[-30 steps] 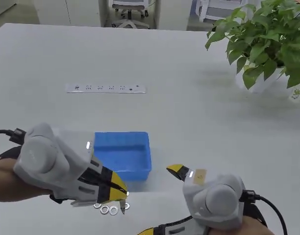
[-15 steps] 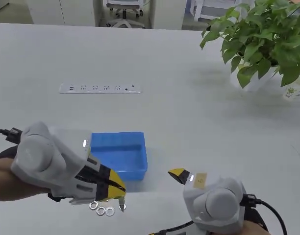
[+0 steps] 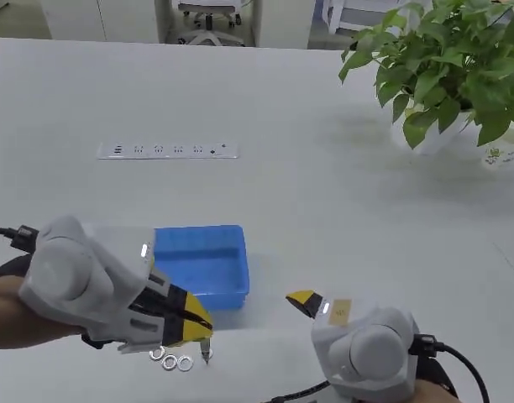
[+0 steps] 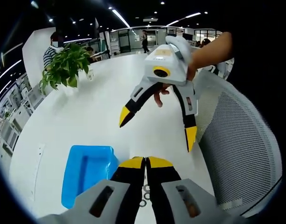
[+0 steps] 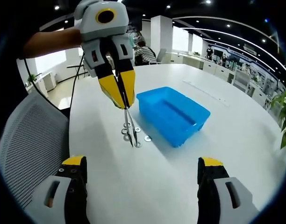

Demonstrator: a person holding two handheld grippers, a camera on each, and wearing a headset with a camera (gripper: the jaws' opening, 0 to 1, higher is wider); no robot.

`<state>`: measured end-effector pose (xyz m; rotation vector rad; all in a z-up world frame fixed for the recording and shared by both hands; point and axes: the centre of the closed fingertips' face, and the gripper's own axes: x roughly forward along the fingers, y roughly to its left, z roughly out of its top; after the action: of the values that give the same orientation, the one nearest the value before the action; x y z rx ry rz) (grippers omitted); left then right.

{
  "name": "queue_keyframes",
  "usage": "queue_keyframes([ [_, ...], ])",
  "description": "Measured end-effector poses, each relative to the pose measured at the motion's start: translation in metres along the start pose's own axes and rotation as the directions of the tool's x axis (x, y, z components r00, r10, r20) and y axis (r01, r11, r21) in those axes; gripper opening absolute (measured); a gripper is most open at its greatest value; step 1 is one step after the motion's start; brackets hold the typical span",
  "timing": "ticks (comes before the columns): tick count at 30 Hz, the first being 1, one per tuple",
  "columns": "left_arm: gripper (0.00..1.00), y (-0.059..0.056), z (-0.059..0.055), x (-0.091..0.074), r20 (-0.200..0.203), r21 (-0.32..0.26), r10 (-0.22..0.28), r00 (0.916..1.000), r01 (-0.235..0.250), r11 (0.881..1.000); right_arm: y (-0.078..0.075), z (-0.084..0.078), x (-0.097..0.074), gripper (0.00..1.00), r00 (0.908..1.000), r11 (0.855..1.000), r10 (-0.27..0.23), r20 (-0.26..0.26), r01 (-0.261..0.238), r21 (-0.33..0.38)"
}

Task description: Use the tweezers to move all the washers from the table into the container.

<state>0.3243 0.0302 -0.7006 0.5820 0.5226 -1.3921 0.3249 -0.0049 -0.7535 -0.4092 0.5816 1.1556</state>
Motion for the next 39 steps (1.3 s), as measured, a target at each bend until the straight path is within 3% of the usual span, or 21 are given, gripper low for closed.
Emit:
queue_keyframes([
  [29, 0.05, 0.0043, -0.0026, 0.0003, -0.013, 0.008, 0.010, 0.9999, -0.009, 1.000, 0.0013, -0.0021, 0.0005, 0.97, 0.9999, 1.000, 0.010, -0.005, -0.010, -0.006],
  [39, 0.05, 0.0051, -0.0019, 0.0001, -0.007, 0.002, 0.009, 0.9999, -0.009, 1.000, 0.0058, -0.0019, 0.0020, 0.89, 0.9993, 0.999, 0.038, -0.001, -0.038, -0.028],
])
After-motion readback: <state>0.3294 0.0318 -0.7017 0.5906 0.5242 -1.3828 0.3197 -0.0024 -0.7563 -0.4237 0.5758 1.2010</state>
